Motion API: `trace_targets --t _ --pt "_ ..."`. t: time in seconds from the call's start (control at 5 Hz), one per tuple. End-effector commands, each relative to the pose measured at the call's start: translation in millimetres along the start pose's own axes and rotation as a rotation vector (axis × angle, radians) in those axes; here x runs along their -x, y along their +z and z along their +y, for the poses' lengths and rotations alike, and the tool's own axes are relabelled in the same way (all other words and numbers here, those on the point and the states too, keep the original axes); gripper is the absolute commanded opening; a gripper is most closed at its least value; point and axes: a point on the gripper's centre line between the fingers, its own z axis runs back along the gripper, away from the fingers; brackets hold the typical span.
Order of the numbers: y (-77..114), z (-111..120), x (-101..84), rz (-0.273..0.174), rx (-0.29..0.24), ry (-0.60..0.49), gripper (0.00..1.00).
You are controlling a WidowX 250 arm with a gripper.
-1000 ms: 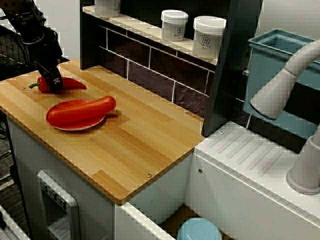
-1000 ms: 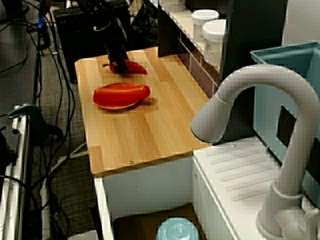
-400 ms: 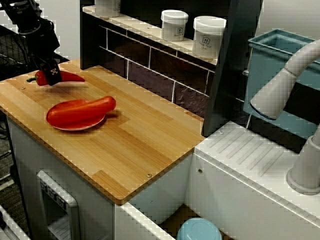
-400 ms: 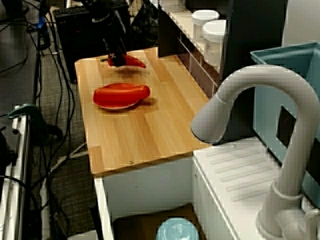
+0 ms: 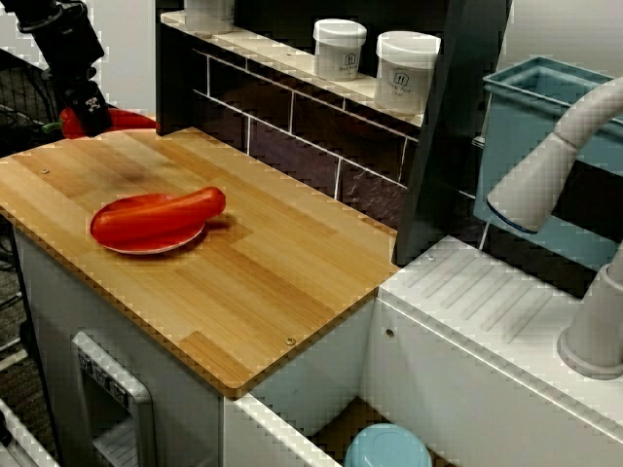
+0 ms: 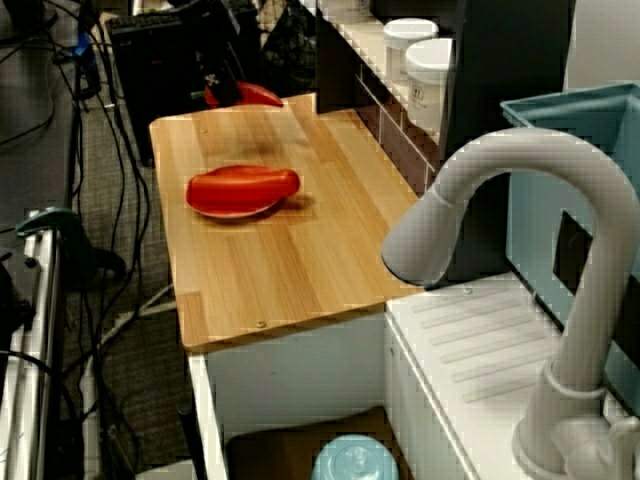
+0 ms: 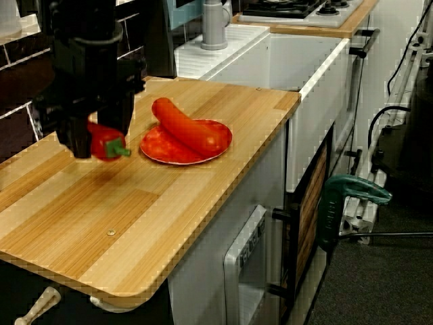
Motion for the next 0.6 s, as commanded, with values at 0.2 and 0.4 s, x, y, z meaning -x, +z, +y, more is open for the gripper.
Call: trace_targets --t 0.2,0.4 --pt "50.0 -28.9 -12.3 -0.065 -0.029 -0.134 0.00" --pt "56.6 -52.6 -13.4 -0.076 -0.022 -0.195 0.00"
